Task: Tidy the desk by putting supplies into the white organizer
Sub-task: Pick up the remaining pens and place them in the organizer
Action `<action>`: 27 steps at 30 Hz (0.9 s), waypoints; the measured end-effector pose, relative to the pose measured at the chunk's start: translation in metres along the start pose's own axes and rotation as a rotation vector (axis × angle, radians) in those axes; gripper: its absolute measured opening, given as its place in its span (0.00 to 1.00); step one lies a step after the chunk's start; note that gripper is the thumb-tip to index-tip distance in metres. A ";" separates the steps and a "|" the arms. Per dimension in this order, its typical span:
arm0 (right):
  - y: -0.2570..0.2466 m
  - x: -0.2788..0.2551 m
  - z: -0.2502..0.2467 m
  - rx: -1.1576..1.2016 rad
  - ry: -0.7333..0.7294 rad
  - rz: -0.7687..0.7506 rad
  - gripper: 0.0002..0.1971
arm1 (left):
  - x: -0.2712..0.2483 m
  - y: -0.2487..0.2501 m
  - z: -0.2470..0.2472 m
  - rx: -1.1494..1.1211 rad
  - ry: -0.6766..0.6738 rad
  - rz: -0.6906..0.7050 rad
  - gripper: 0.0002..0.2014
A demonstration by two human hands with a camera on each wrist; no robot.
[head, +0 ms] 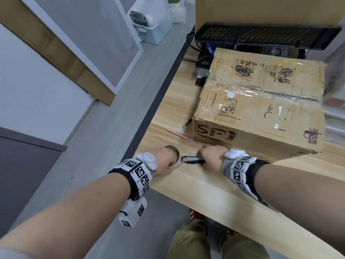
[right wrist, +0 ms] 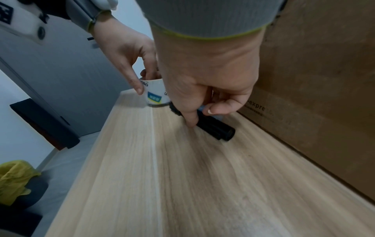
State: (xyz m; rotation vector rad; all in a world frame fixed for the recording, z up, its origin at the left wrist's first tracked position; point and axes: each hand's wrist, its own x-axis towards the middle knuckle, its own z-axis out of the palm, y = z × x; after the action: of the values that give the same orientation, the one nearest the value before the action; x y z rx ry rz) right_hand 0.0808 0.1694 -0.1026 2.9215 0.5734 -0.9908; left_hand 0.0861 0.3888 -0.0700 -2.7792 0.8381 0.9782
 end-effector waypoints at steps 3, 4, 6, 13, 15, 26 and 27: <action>0.002 -0.002 -0.003 -0.052 -0.012 0.021 0.14 | 0.008 0.014 -0.005 0.070 -0.145 -0.030 0.11; 0.002 -0.003 -0.007 -0.078 -0.024 0.039 0.13 | 0.010 0.018 -0.009 0.089 -0.185 -0.033 0.15; 0.003 -0.007 -0.009 -0.096 -0.043 0.059 0.10 | 0.015 0.022 -0.013 0.020 -0.128 -0.009 0.20; 0.010 -0.001 -0.002 -0.070 -0.013 0.078 0.14 | 0.043 -0.002 -0.042 -0.045 0.211 -0.134 0.10; 0.008 0.002 -0.001 -0.089 -0.047 0.086 0.13 | 0.054 -0.009 -0.045 -0.034 0.209 -0.175 0.10; -0.010 -0.005 0.005 -0.162 0.112 0.224 0.17 | 0.115 -0.011 -0.046 0.132 0.188 -0.187 0.23; -0.011 -0.005 0.007 -0.093 0.126 0.202 0.16 | 0.119 -0.008 -0.046 0.148 0.179 -0.190 0.23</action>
State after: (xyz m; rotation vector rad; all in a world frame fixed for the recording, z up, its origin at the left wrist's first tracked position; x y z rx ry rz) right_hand 0.0696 0.1774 -0.1037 2.9013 0.3087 -0.7416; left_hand 0.1934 0.3284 -0.1061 -2.7835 0.6217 0.6187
